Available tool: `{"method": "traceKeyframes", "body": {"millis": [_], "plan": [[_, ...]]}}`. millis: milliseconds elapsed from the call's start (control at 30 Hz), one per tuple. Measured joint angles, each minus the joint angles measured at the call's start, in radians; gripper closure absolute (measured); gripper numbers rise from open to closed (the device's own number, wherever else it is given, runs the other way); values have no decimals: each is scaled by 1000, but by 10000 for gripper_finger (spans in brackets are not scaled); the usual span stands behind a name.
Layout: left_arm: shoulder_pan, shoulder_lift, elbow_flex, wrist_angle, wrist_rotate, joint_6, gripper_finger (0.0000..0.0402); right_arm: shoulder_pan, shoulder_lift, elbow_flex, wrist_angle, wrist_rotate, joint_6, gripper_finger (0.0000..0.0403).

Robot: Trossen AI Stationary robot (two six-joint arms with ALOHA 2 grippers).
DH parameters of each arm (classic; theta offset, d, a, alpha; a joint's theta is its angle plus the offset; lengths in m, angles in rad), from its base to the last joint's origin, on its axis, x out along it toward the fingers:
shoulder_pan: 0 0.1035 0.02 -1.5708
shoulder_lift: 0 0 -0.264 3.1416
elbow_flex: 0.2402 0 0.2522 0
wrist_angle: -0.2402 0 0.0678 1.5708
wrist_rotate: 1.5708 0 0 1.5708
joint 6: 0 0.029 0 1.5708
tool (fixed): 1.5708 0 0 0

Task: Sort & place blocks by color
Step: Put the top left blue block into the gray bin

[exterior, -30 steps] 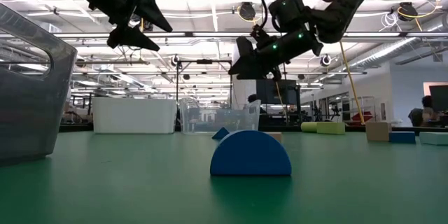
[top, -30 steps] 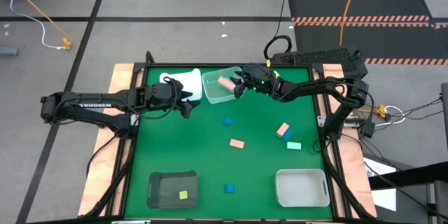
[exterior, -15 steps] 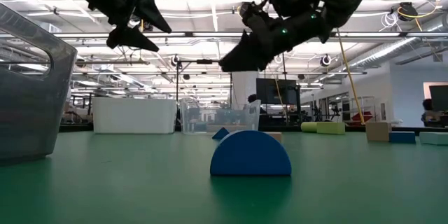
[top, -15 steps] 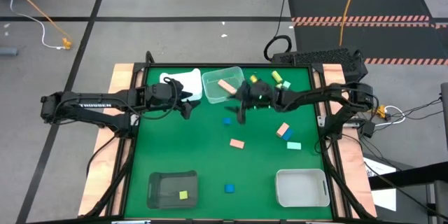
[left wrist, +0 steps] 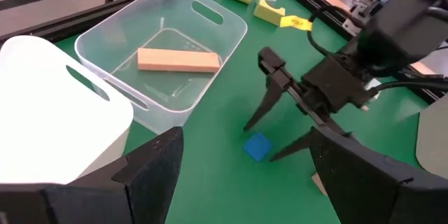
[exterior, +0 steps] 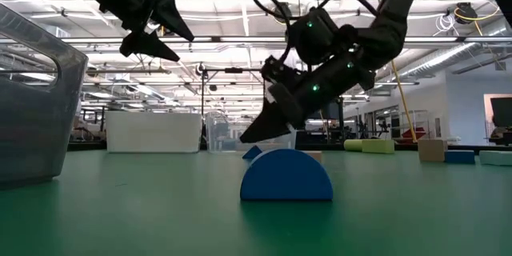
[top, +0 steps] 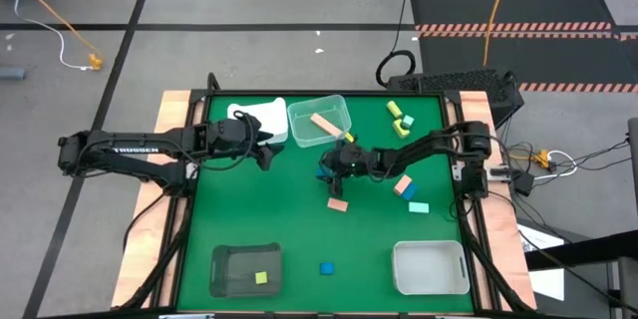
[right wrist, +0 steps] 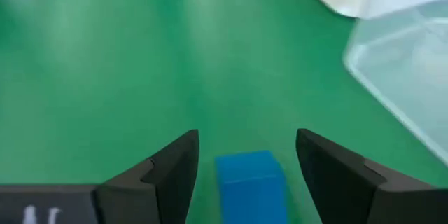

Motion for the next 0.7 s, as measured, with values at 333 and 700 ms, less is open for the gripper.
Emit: {"method": "traceKeyframes", "body": {"millis": [333, 700], "plan": [[-1, 0, 0, 0, 2, -4, 94, -2, 44, 2, -49, -29, 0, 177], [0, 0, 0, 1, 3, -9, 94, -3, 0, 1, -114, -38, 76, 288]]}}
